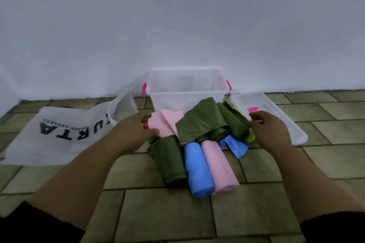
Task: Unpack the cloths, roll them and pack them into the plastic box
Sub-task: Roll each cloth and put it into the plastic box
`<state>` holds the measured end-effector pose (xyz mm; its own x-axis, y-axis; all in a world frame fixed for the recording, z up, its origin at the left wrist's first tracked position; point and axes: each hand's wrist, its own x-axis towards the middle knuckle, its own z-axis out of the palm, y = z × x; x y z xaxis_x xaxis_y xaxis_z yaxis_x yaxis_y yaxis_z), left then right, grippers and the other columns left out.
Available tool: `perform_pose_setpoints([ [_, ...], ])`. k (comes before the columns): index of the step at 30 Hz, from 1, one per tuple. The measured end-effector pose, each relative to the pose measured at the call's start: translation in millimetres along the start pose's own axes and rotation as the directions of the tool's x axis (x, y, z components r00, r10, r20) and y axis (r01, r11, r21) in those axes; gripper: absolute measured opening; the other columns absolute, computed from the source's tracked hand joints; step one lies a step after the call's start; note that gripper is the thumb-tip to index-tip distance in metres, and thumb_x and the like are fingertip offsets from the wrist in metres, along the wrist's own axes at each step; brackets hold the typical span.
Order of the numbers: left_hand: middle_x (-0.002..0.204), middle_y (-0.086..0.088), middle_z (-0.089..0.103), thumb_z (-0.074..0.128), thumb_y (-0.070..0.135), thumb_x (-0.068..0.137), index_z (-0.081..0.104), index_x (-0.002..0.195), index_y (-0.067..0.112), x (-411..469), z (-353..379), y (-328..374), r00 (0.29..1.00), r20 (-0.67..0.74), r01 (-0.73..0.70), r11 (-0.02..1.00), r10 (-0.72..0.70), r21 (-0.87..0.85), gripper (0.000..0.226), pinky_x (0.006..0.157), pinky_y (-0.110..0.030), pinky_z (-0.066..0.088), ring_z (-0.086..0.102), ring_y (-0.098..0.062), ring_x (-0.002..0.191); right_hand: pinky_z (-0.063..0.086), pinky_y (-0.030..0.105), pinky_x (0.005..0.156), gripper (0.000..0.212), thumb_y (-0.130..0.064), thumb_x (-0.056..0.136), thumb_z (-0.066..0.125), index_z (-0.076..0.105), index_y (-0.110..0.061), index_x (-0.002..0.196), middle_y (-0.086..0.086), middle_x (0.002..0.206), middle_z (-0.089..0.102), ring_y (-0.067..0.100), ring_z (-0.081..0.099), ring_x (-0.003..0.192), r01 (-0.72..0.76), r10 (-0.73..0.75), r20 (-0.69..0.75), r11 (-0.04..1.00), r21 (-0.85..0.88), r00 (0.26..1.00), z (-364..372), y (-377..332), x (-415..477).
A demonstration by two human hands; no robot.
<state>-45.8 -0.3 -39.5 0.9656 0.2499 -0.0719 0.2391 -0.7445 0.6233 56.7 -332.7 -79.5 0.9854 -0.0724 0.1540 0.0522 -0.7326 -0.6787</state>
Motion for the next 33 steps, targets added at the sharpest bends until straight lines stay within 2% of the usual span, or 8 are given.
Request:
perform_pose_setpoints([
  [4,0.152,-0.004,0.031,0.059,0.049,0.085,0.028,0.145,0.028,-52.6,24.4,-42.0,0.971,0.229,-0.008,0.941,-0.075,0.339,0.071,0.100,-0.030,0.035,0.036,-0.019,0.133,0.044,0.028,0.076,0.023,-0.033,0.079,0.065,0.066,-0.032,0.103,-0.003,0.103,0.069,0.017,0.063,0.091,0.009,-0.013,0.167,1.000,0.022,0.986,16.5,-15.9,-83.2],
  [7,0.159,-0.006,0.000,0.057,0.065,0.076,0.009,0.150,0.030,-73.3,52.0,-65.1,0.929,0.292,0.052,0.862,-0.227,0.504,0.095,0.114,-0.043,0.021,0.005,-0.028,0.145,0.039,0.025,0.076,0.049,-0.042,0.078,0.067,0.055,-0.027,0.123,-0.001,0.118,0.063,0.019,0.061,0.102,-0.021,0.045,0.347,0.997,-0.074,0.937,35.7,-19.6,-112.1],
  [13,0.159,-0.001,-0.009,0.062,0.070,0.066,0.005,0.149,0.036,-73.6,64.6,-75.6,0.945,0.221,0.116,0.881,-0.240,0.459,0.107,0.114,-0.053,0.020,-0.006,-0.029,0.145,0.041,0.031,0.082,0.077,-0.041,0.069,0.072,0.040,-0.017,0.135,0.009,0.127,0.057,0.028,0.056,0.112,-0.055,0.141,0.379,0.972,-0.230,0.915,46.7,-34.5,-99.7],
  [22,0.159,-0.002,-0.006,0.063,0.068,0.069,0.007,0.149,0.035,-78.1,59.7,-72.4,0.947,0.231,0.100,0.887,-0.224,0.452,0.104,0.114,-0.055,0.018,-0.004,-0.031,0.145,0.040,0.024,0.053,0.038,-0.021,0.068,0.073,0.061,-0.003,0.099,0.011,0.092,0.058,0.021,0.057,0.073,-0.108,0.338,0.453,0.881,-0.461,0.825,5.8,-50.6,-84.3],
  [27,0.159,-0.005,0.003,0.061,0.069,0.070,0.015,0.148,0.032,-81.1,56.7,-69.7,0.956,0.225,0.068,0.889,-0.187,0.453,0.098,0.112,-0.052,0.022,0.006,-0.030,0.145,0.051,0.032,0.063,0.033,-0.023,0.060,0.077,0.061,-0.016,0.088,0.008,0.084,0.062,0.024,0.059,0.074,0.048,0.105,0.499,0.958,-0.284,0.860,-25.0,-107.9,-92.3],
  [29,0.154,-0.007,0.025,0.062,0.059,0.076,0.028,0.145,0.027,-78.6,42.0,-68.6,0.971,0.164,0.129,0.959,-0.174,0.252,0.083,0.103,-0.040,0.035,0.030,-0.025,0.136,0.043,0.027,0.057,0.039,-0.028,0.060,0.076,0.058,-0.019,0.093,0.001,0.083,0.060,0.019,0.057,0.073,0.194,-0.051,0.483,0.948,-0.252,0.874,-6.2,-142.3,-102.5],
  [31,0.139,-0.005,0.048,0.063,0.044,0.083,0.043,0.137,0.025,-74.2,18.8,-63.5,0.985,-0.080,0.147,0.984,-0.155,-0.101,0.060,0.088,-0.030,0.042,0.051,-0.019,0.116,0.041,0.024,0.061,0.050,-0.033,0.067,0.071,0.054,-0.019,0.111,-0.001,0.094,0.059,0.019,0.057,0.081,0.391,-0.263,0.409,0.880,-0.270,0.874,26.4,-168.4,-118.5],
  [33,0.126,0.000,0.059,0.061,0.033,0.086,0.054,0.126,0.024,-71.1,-16.4,-60.7,0.910,-0.402,0.005,0.971,-0.104,-0.238,0.041,0.078,-0.022,0.041,0.056,-0.013,0.103,0.048,0.030,0.074,0.058,-0.033,0.074,0.064,0.044,-0.021,0.128,0.004,0.111,0.057,0.023,0.056,0.095,0.564,-0.474,0.322,0.766,-0.308,0.820,65.4,-184.9,-139.9],
])
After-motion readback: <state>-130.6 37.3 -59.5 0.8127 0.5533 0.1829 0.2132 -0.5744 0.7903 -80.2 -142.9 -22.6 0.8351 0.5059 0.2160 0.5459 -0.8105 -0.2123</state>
